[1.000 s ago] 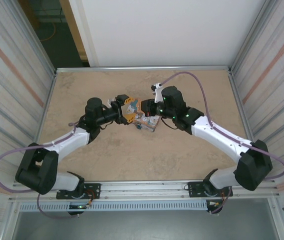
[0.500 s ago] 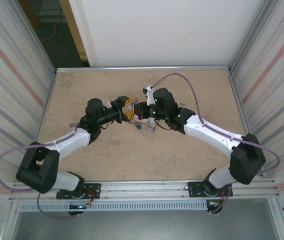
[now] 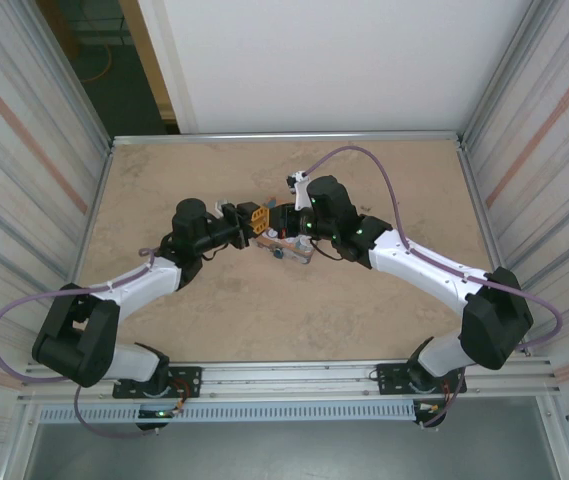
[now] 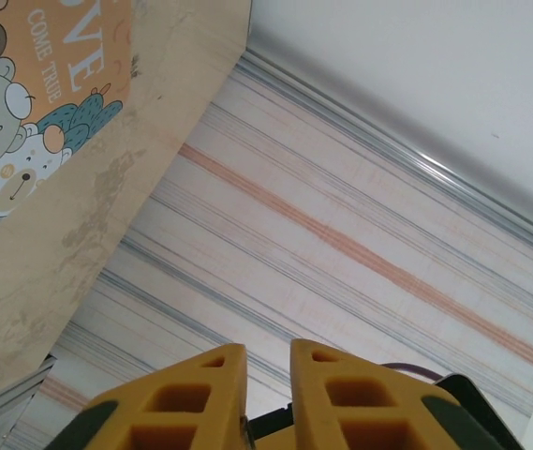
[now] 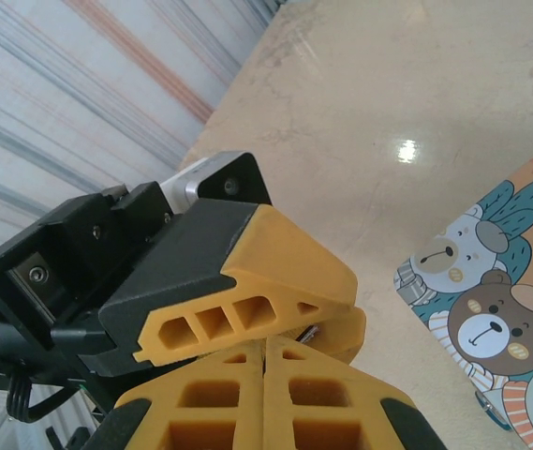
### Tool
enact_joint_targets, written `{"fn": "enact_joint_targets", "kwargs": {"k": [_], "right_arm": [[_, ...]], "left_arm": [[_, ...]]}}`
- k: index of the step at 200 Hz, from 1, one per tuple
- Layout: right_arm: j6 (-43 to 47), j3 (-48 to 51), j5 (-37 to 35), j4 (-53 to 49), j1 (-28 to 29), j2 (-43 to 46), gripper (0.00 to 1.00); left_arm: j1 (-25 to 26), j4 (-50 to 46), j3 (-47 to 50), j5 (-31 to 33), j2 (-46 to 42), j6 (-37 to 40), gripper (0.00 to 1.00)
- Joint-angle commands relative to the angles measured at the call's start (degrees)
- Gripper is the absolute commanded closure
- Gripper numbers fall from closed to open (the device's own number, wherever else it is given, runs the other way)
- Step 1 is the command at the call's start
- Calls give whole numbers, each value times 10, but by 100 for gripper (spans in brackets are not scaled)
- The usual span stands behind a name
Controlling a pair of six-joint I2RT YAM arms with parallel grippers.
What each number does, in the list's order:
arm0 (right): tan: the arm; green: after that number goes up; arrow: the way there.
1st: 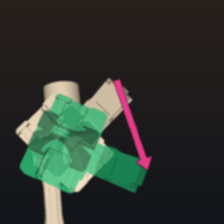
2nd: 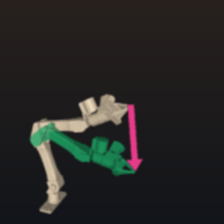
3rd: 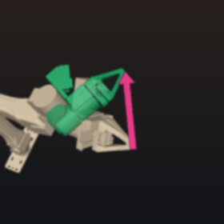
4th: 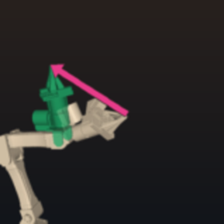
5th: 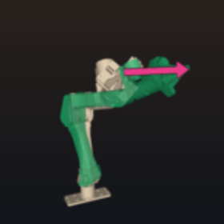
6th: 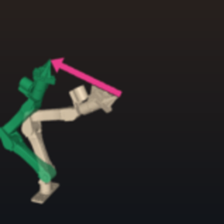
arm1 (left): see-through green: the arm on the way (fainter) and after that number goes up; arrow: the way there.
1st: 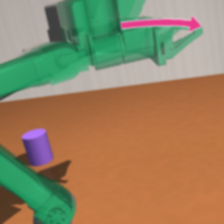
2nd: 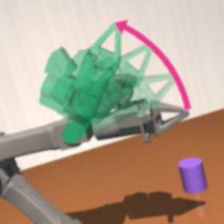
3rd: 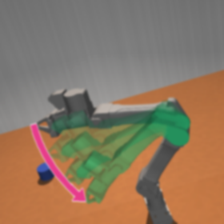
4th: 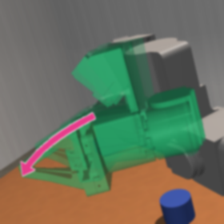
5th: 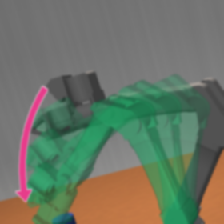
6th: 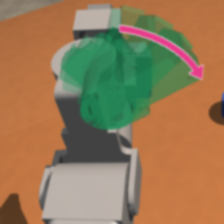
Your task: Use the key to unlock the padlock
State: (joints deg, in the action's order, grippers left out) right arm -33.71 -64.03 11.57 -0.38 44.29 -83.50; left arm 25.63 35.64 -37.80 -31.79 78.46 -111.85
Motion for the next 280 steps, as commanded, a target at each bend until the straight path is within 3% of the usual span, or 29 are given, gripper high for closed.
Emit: {"fn": "enact_joint_targets", "kwargs": {"k": [1,62,83,109,147,189,229,264,280], "right_arm": [[16,-4,-13,13,2,17,100],[20,7,-21,11,-3,35,100],[38,14,-28,-9,-11,53,88],[77,36,-57,-36,-23,97,73],[213,72,-84,-55,-15,165,56],[426,136,-166,-1,77,209,50],[612,144,-260,53,159,174,40],[681,116,-315,98,191,112,41],[691,108,-319,120,194,92,46]], "left_arm": [[3,-10,4,4,-8,14,85],[3,-26,7,7,-13,28,98],[0,-78,-10,8,-30,77,100],[-9,-232,-56,18,-75,181,100],[-15,-439,-136,41,-115,336,100],[-12,-597,-219,82,-126,456,100],[-2,-668,-264,104,-123,508,100],[2,-680,-267,106,-123,512,100],[2,-680,-265,105,-123,510,100]]}}
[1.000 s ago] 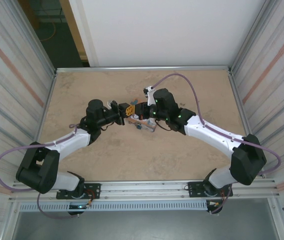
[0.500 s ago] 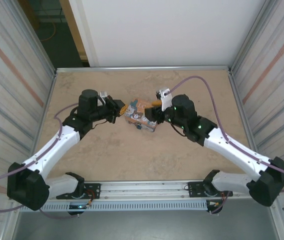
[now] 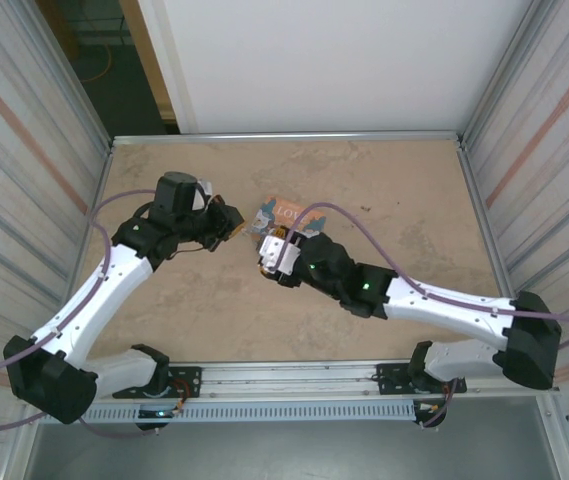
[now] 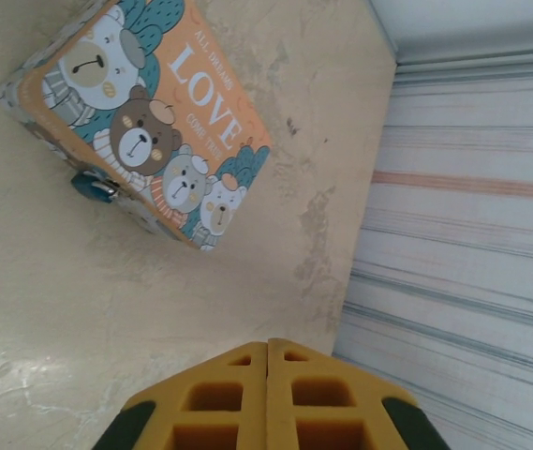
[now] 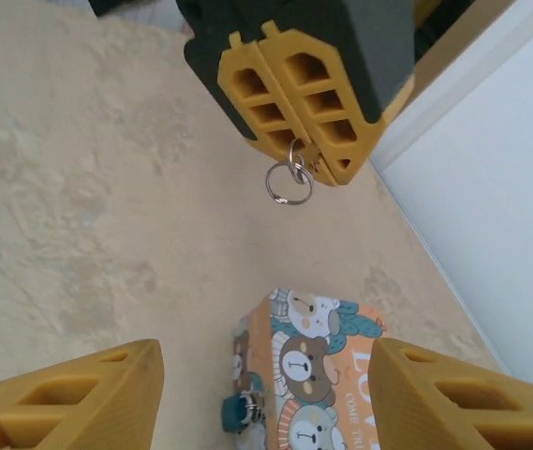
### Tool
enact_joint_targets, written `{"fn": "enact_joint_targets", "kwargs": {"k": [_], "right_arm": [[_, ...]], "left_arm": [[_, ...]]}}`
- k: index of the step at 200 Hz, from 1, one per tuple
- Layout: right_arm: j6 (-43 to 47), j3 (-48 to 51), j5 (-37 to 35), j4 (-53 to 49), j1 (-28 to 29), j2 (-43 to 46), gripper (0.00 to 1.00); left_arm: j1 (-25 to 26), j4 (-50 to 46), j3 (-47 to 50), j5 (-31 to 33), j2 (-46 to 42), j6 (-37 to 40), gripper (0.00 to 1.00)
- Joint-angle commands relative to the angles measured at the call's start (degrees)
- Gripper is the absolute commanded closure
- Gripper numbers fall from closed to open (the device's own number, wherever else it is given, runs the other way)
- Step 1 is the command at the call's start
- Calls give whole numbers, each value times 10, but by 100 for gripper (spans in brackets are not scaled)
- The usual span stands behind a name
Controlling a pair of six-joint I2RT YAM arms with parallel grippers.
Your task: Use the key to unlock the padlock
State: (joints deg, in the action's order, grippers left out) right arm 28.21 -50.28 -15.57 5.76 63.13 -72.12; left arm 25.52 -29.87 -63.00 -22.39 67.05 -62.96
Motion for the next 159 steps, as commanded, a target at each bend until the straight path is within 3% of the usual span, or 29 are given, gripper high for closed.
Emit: {"fn": "enact_joint_targets", "kwargs": {"k": [1,159], "right_arm": [[72,-30,-48,60,6,-23,46],[83,-80,-31,92,18,-96,69]], "left_arm": [[3,-25,-13,11,-9,21,100],[3,-3,7,-1,-13,6,100]]}}
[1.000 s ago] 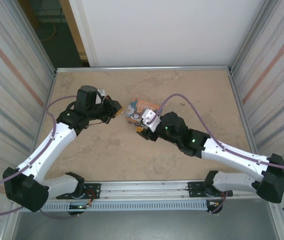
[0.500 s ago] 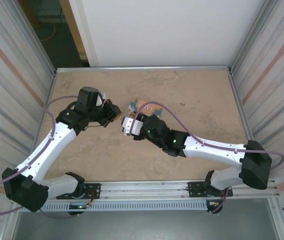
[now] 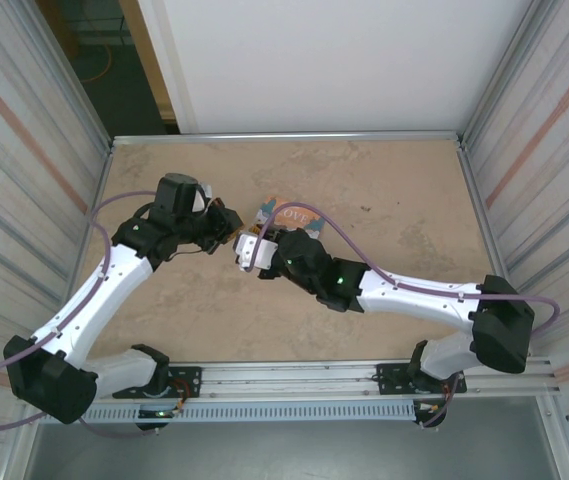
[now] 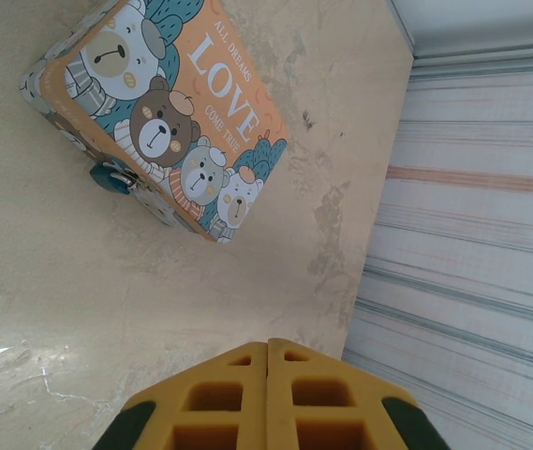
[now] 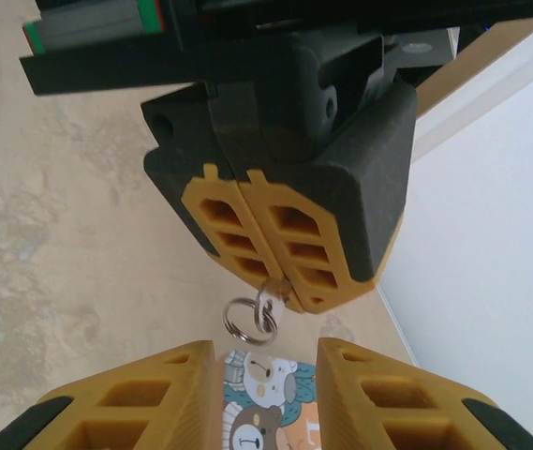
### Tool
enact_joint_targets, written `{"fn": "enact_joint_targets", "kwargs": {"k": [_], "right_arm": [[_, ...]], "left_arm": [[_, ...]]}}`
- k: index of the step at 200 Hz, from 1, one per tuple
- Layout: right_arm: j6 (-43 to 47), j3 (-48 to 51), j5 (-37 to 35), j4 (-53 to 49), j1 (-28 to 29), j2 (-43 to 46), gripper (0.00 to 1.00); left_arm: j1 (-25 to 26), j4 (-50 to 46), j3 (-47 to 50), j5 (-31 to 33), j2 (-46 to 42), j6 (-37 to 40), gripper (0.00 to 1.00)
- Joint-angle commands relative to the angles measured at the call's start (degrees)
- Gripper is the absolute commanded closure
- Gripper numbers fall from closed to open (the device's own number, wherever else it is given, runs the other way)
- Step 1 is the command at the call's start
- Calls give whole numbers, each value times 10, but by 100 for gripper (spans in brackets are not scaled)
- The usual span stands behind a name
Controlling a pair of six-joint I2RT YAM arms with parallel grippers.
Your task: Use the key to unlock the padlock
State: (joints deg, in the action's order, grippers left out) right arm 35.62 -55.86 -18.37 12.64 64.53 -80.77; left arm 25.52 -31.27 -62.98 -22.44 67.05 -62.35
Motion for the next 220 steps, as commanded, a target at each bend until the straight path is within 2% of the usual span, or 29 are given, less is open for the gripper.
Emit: {"fn": "enact_joint_targets", "kwargs": {"k": [1,62,98,127,158,188,220], "right_arm": [[9,-24,-3,23,4,-10,69],[9,-32,-6,37,5,-28,76],[7,-29,-18,44,5,-33,87],[-7,-19,-28,61,4,-31,100],[-49,-4,-24,65,-6,-18,100],[-136,25,10,85,-31,16,100],[-299,65,110,130,-93,66,100]], "left_arm": [[3,11,7,-1,-13,-1,100],[3,18,13,-5,-13,-7,100],[3,23,16,-8,-14,-11,100],[3,29,17,-6,-16,-12,100],[-8,28,6,0,-24,10,80],[-35,38,-6,16,-57,47,60],[-78,78,-2,7,-103,86,47]]}}
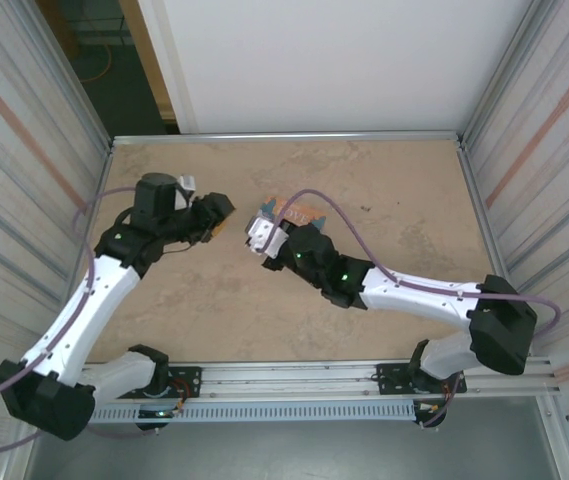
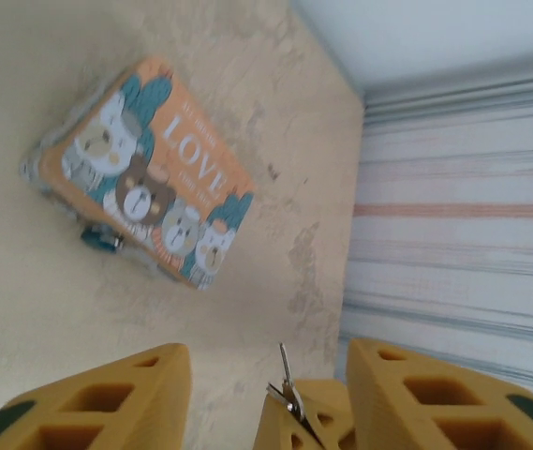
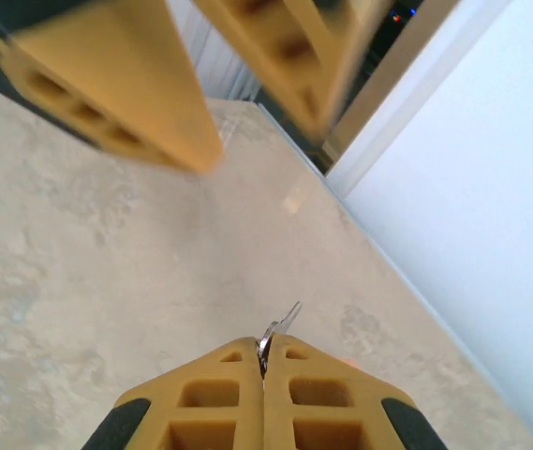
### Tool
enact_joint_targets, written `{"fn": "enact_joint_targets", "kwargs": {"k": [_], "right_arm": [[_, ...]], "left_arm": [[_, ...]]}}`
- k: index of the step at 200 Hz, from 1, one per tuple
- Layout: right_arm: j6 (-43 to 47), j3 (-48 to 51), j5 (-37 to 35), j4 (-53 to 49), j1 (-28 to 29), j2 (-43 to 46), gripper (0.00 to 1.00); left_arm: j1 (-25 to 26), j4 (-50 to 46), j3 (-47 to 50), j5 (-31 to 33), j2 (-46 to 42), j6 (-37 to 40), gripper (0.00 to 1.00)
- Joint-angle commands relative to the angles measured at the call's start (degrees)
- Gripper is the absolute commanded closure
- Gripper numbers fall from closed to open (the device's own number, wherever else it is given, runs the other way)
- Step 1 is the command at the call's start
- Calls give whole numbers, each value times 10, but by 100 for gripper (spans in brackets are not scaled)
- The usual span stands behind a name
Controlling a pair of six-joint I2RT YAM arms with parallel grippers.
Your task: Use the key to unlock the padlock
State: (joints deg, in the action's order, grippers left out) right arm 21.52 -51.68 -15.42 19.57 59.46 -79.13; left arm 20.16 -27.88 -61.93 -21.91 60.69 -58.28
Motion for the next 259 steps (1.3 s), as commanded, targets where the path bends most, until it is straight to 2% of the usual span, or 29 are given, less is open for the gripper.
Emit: {"fn": "enact_joint_targets", "kwargs": {"k": [1,19,48,85,116,166,236,249,259], "right_arm": [[-164,25,85,62,-45,52,100],[-262,49,150,115,-82,71,100],[-367,73,207,197,-112,87,100],[-472,82,255,299,-132,84,100],[-535,76,276,375,-134,67,100],[-562,47,288,414,-122,43,100],[-559,32,268,441,-104,17,100],[-559,28,266,446,-102,10,100],[-560,26,264,450,-101,5,100]], "left_arm": [[-26,46,-12,2,-41,46,47],[-43,91,-5,-7,-64,64,43],[-43,183,4,-29,-83,85,38],[-40,342,36,-95,-76,40,36],[-15,408,45,-113,-58,17,36],[23,469,52,-117,-23,-18,36],[59,487,54,-104,-1,-25,36],[63,489,55,-103,1,-27,38],[66,492,56,-103,2,-27,43]]}}
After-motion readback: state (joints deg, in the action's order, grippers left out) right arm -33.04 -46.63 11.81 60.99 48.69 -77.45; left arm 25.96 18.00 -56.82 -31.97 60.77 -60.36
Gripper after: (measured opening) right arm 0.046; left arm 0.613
